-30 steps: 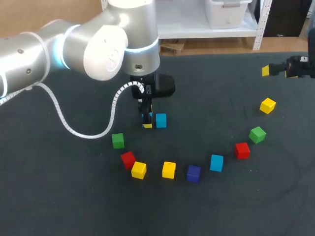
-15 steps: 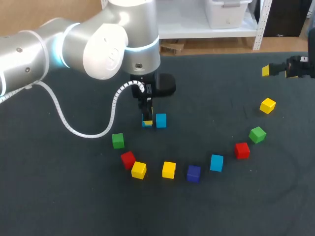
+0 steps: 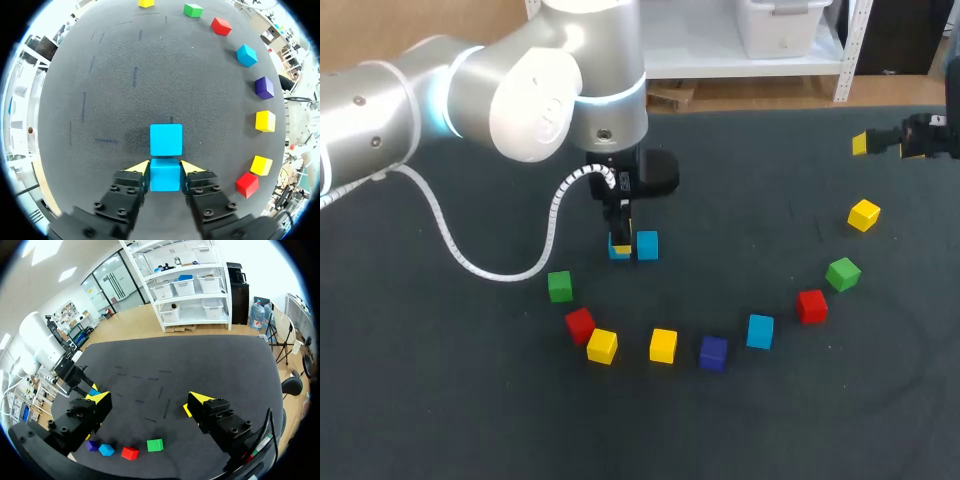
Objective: Place the blue cubes, place green cubes on the blue cubes, place the yellow cubes on the green cubes, then place the red cubes on the yellow cubes, and place purple cube on the red cubes.
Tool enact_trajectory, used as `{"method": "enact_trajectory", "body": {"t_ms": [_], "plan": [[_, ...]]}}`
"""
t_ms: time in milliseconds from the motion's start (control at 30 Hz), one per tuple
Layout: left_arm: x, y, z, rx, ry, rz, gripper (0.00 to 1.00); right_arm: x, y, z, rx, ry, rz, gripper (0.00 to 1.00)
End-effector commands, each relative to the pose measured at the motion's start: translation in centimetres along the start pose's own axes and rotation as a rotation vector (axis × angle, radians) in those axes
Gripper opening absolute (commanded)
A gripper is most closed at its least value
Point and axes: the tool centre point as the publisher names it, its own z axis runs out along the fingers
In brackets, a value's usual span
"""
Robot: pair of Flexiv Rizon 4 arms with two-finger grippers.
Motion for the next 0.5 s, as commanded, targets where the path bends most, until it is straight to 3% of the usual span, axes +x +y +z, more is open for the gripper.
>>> {"method": "enact_trajectory", "body": {"t_ms": [33, 200, 333, 367, 400, 433, 467, 500], "plan": [[0.05, -0.20, -0.09, -0.001, 0.003, -0.001, 0.37, 0.00, 0.00, 0.00, 0.000, 0.000, 0.000, 1.00], [0.00, -0.36, 0.05, 0.002, 0.004, -0.002, 0.35, 0.00, 0.00, 0.00, 0.000, 0.000, 0.000, 1.00], [-0.03, -0.40, 0.10, 0.003, 0.006, -0.002, 0.40, 0.00, 0.00, 0.00, 0.000, 0.000, 0.000, 1.00], [-0.03, -0.41, 0.10, 0.004, 0.005, -0.002, 0.46, 0.00, 0.00, 0.00, 0.000, 0.000, 0.000, 1.00], [-0.03, -0.42, 0.10, 0.004, 0.006, -0.002, 0.63, 0.00, 0.00, 0.00, 0.000, 0.000, 0.000, 1.00], [-0.03, -0.44, 0.09, 0.005, 0.009, -0.004, 0.90, 0.00, 0.00, 0.00, 0.000, 0.000, 0.000, 1.00], [-0.03, -0.44, 0.09, 0.005, 0.010, -0.007, 1.00, 0.00, 0.00, 0.00, 0.000, 0.000, 0.000, 1.00], [-0.02, -0.44, 0.09, 0.006, 0.010, -0.009, 1.00, 0.00, 0.00, 0.00, 0.000, 0.000, 0.000, 1.00]]}}
